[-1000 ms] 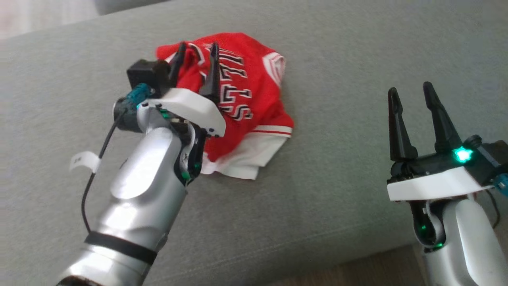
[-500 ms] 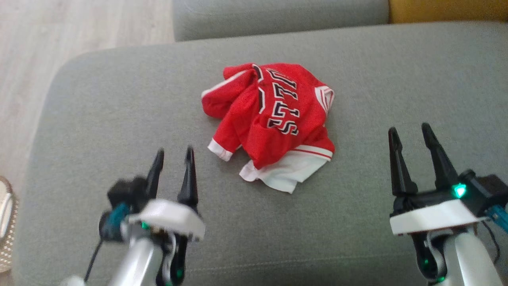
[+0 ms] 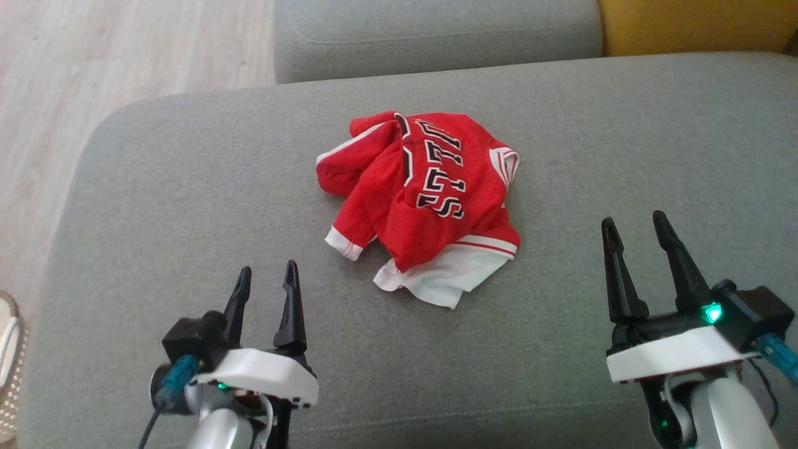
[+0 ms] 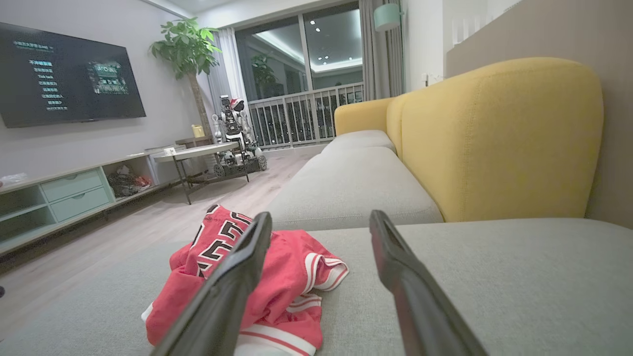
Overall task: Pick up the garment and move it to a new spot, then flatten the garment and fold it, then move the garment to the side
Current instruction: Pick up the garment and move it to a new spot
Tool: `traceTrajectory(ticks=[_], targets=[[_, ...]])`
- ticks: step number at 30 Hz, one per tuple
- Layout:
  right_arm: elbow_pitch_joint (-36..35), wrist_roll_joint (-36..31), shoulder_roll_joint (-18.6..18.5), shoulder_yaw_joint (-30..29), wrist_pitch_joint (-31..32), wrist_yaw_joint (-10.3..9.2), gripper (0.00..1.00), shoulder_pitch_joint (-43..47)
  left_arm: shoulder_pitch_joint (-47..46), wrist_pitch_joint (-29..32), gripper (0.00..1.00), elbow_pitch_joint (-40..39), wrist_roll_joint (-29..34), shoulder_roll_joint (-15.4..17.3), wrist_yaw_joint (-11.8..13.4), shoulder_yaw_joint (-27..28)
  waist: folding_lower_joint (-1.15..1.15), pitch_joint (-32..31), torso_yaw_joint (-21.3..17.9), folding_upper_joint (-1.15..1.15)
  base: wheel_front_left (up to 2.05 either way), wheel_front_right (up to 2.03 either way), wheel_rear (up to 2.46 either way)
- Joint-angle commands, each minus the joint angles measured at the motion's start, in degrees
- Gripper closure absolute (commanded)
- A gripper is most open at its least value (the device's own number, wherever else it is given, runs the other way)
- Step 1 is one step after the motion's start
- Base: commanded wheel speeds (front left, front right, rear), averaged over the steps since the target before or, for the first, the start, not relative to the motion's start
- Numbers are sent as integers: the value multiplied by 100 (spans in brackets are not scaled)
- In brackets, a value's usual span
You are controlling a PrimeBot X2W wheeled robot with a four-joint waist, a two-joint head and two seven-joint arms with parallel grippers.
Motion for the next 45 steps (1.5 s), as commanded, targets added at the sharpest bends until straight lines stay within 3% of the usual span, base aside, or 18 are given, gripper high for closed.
traceTrajectory(ticks=[1,10,18,27,32,33,34,35,41,45], targets=[[-182,38,-4,135,-37,41,0,-195,-318,-52,0,-205,54,-13,-46,182,0,59,-75,0,0,0,0],[-244,39,-4,180,-37,41,0,-389,-991,-52,0,161,22,-45,-182,-439,0,485,-535,0,0,0,0],[-249,84,-4,253,-37,41,0,-594,-2155,58,0,676,-274,-48,-64,-1291,0,815,-1008,0,0,0,0],[-239,150,-4,243,-37,41,0,-714,-2886,115,0,1568,-423,-48,551,-1465,0,996,-1336,0,0,0,0],[-240,174,-4,215,-37,41,0,-737,-3081,93,0,1904,-619,-48,584,-1642,0,1067,-1383,0,0,0,0],[-241,176,-4,218,-37,41,0,-740,-3117,89,3,1961,-657,-48,569,-1681,0,1074,-1386,0,0,0,0],[-239,179,-4,222,-37,41,0,-741,-3148,82,80,2020,-692,-48,564,-1712,0,1078,-1389,0,0,0,0],[-236,183,-4,228,-37,41,0,-743,-3177,73,100,2069,-722,-48,562,-1740,0,1078,-1390,0,0,0,0],[-202,179,-4,241,-37,41,0,-719,-3298,-23,100,2082,-837,-49,519,-1793,0,934,-1299,0,0,0,0],[-193,173,-4,251,-37,41,0,-666,-3318,-48,100,1331,-731,-37,511,-1295,0,757,-1179,0,0,0,0]])
